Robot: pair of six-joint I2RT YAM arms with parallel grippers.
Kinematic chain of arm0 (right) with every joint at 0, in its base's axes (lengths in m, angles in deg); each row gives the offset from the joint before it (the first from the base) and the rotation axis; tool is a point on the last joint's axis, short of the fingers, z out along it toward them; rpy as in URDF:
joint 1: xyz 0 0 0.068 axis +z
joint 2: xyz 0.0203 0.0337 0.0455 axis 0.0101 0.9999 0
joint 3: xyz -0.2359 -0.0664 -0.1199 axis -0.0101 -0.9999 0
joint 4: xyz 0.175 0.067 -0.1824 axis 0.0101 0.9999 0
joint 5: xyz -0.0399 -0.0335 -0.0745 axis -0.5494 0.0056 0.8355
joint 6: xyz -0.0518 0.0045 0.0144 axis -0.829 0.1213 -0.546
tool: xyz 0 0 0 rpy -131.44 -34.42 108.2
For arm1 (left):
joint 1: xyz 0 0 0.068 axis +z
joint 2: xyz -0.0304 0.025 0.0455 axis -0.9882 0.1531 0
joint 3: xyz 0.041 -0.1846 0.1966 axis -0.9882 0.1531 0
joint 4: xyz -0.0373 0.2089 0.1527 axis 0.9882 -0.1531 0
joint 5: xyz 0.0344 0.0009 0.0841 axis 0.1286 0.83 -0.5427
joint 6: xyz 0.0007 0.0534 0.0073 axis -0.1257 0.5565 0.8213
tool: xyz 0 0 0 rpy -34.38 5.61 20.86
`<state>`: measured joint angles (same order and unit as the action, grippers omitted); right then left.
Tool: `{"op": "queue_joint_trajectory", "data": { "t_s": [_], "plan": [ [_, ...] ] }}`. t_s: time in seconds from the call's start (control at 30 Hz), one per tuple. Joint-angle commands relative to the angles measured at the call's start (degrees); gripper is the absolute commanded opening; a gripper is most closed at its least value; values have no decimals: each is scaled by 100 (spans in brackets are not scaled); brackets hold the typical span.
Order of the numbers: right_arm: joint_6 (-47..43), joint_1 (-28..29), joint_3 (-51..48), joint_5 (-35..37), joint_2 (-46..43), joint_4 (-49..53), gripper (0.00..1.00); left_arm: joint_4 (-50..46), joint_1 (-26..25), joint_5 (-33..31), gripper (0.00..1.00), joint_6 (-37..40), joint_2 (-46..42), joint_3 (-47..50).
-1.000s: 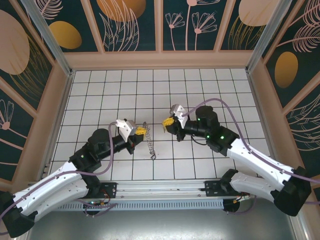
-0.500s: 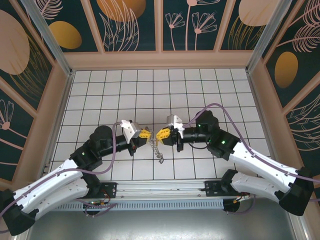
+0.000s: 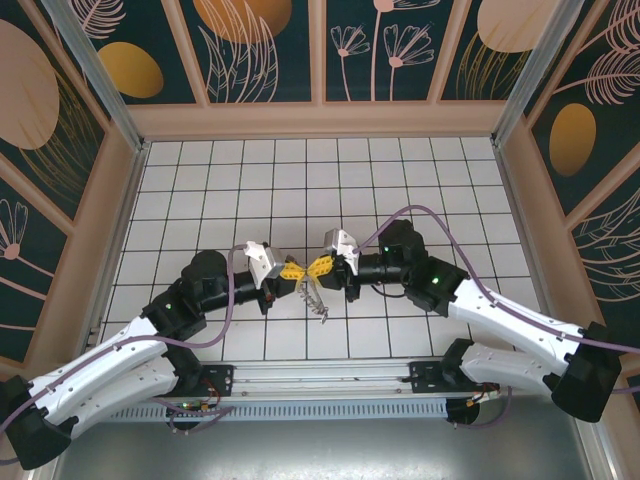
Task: Put the keys on the keyring
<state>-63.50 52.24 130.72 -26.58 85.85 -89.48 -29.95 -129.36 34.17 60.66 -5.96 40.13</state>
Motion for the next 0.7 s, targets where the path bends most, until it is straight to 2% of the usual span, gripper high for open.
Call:
{"op": "queue_joint_trajectory", "data": {
  "t_s": [0.0, 0.67],
  "plan": [
    [3, 55, 145, 199, -24, -293, 0, 365, -4, 142, 0, 102, 2, -200],
    [173, 75, -24, 551, -95, -591, 0, 379, -8, 196, 0, 57, -59, -180]
  ]
}}
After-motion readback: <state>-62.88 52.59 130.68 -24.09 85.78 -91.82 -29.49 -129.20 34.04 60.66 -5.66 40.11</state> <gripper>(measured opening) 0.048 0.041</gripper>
